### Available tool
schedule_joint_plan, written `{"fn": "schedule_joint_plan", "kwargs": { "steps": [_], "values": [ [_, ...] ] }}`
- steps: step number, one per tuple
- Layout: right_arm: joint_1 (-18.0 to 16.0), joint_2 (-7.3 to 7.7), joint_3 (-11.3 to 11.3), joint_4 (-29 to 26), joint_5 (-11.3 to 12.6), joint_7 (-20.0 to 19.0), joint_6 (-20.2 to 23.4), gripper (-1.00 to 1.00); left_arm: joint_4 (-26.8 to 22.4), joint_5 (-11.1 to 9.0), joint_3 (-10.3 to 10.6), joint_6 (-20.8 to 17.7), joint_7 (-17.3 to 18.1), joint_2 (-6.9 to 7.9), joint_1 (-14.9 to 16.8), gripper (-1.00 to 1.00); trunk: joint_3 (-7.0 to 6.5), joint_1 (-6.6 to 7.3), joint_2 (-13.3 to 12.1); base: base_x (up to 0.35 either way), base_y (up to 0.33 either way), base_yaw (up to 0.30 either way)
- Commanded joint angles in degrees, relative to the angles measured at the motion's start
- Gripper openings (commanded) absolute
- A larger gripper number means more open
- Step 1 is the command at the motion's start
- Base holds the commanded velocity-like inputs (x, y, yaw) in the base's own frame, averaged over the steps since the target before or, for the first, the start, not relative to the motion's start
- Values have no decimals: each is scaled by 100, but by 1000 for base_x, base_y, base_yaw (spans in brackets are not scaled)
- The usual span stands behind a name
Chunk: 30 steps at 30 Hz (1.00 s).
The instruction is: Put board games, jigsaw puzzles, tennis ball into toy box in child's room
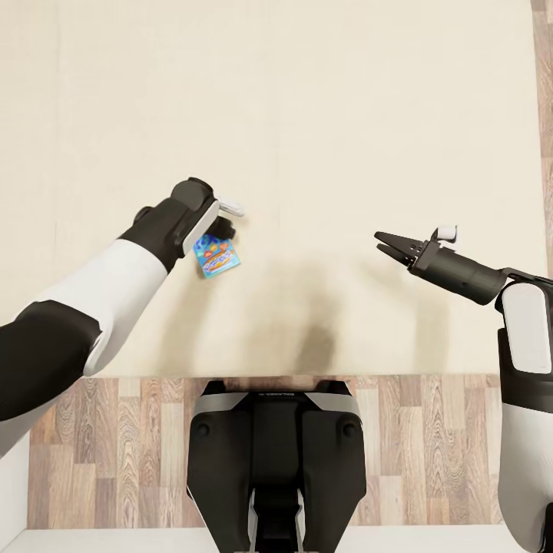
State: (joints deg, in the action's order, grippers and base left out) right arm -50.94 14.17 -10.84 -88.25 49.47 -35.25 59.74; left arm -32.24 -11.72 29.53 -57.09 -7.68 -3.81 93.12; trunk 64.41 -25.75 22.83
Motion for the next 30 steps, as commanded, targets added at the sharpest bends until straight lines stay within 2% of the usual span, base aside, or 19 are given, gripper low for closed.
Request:
{"fn": "schedule_joint_plan", "kwargs": {
  "steps": [1, 7, 10, 15, 30],
  "values": [
    [-4, -1, -7, 0, -34, -42, 26, 100, -2, -63, 102, -19, -51, 3, 4, 100, 6, -4, 9, 0, 0, 0],
    [-4, 4, -14, 0, -34, -42, 26, 100, -2, -67, 227, -39, -39, 3, 4, 100, 6, -4, 9, 0, 0, 0],
    [-4, 3, -15, 0, -34, -43, 26, 100, -1, -66, 249, -81, 99, 3, 4, 100, 6, -4, 9, 0, 0, 0],
    [-4, 5, -15, 0, -34, -43, 26, 100, -2, -60, 263, -110, 337, 9, 4, 100, 6, -4, 9, 0, 0, 0],
    [-4, 1, -15, 0, -34, -43, 26, 100, -1, -59, 273, -118, 433, 12, 4, 100, 6, -4, 9, 0, 0, 0]
  ]
}}
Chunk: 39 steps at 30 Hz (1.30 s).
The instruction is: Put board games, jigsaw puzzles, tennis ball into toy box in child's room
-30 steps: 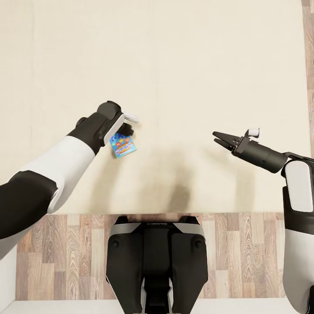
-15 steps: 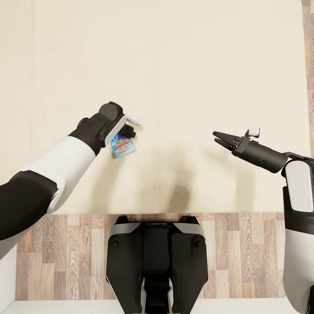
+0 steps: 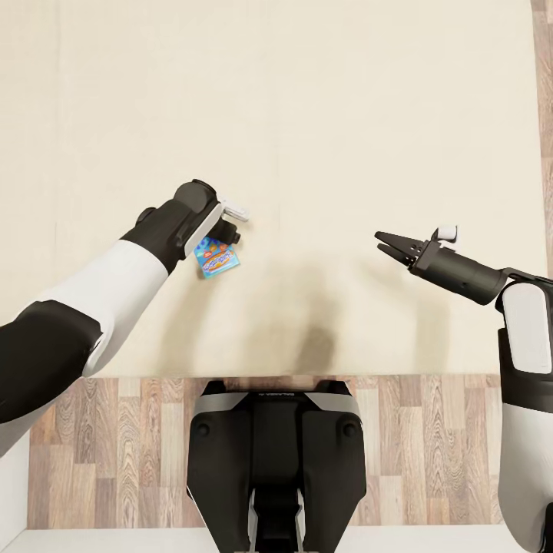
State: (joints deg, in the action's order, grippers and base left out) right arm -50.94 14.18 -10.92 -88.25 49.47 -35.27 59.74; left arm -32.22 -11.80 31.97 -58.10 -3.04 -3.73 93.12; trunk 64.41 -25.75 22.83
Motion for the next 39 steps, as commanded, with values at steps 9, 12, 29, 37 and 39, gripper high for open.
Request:
{"fn": "schedule_joint_plan", "kwargs": {
  "steps": [9, 12, 29, 37, 39],
  "values": [
    [-4, 4, -7, 0, -32, -41, 26, 100, -3, -48, 28, -17, -30, 4, 5, 100, 6, -4, 9, 0, 0, 0],
    [-4, 4, -7, 0, -33, -41, 26, 100, -3, -44, 30, -17, -30, 4, 5, 100, 6, -4, 9, 0, 0, 0],
    [-4, -3, -7, 0, -34, -41, 26, 100, -2, -50, 36, -17, -30, 6, 5, 100, -32, -4, 9, 0, 0, 0],
    [-4, -3, -3, 0, -34, -41, 26, 100, 0, -50, 36, -17, -30, 8, 5, 100, -84, -4, 9, 0, 0, 0],
    [-4, -3, -4, 0, -34, -41, 26, 100, 1, -48, 33, -17, -30, 9, 5, 100, -87, -4, 9, 0, 0, 0]
  ]
}}
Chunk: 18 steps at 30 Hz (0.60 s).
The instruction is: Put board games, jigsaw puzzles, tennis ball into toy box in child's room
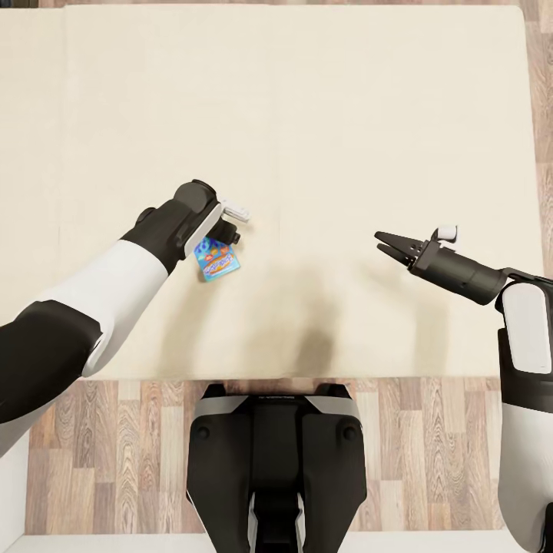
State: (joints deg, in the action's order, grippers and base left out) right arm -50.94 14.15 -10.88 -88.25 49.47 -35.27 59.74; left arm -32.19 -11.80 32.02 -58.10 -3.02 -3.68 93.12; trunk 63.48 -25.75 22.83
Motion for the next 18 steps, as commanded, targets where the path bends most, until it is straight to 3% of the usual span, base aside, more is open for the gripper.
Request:
{"fn": "schedule_joint_plan", "kwargs": {
  "steps": [1, 18],
  "values": [
    [-4, 0, -8, 0, -34, -41, 26, 100, -4, -49, 28, -17, -32, 3, 5, 100, 5, -4, 9, 0, 0, 0],
    [-4, 0, -5, 0, -34, -41, 26, 100, 17, -55, 26, -17, -15, 74, -4, 100, 2, -4, 9, 0, 0, 0]
  ]
}}
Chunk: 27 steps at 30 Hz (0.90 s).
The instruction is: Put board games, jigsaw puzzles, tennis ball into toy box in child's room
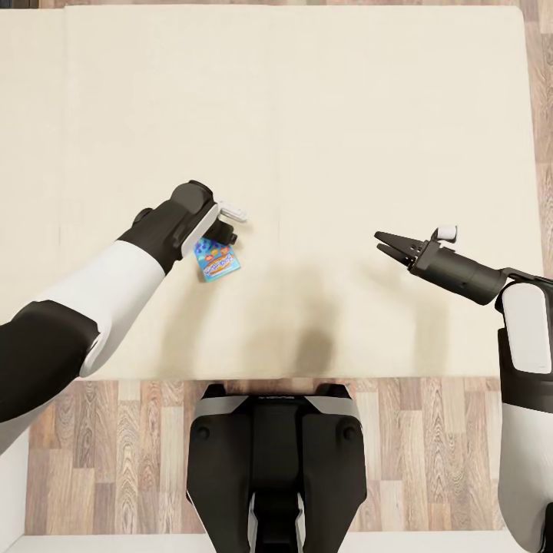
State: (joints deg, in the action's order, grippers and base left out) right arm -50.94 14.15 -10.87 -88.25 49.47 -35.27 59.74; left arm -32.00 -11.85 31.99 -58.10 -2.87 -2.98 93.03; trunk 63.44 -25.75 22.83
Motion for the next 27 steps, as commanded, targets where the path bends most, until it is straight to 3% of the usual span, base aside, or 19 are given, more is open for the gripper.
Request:
{"fn": "schedule_joint_plan", "kwargs": {
  "steps": [1, 7, 9, 13, 27],
  "values": [
    [-4, 0, -6, 0, -34, -41, 26, 100, -2, -50, 28, -17, -28, 12, 5, 100, 6, -4, 9, 0, 0, 0],
    [-4, 0, -4, 0, -34, -41, 26, 100, 0, -56, 27, -12, 134, 92, -11, 100, 6, -4, 9, 0, 0, 0],
    [-4, 0, -3, 0, -34, -41, 26, 100, 0, -45, 26, 3, 516, 182, -20, 100, 6, -4, 9, 0, 0, 0],
    [-4, 0, -3, 0, -34, -41, 26, 100, 0, -39, 26, 25, 755, 254, -28, 100, 6, -4, 9, 0, 0, 0],
    [-4, -60, -3, 0, -34, -33, 26, 100, 0, -43, 18, 5, 887, 300, -31, 100, 6, -4, 9, 0, 0, 0]
  ]
}}
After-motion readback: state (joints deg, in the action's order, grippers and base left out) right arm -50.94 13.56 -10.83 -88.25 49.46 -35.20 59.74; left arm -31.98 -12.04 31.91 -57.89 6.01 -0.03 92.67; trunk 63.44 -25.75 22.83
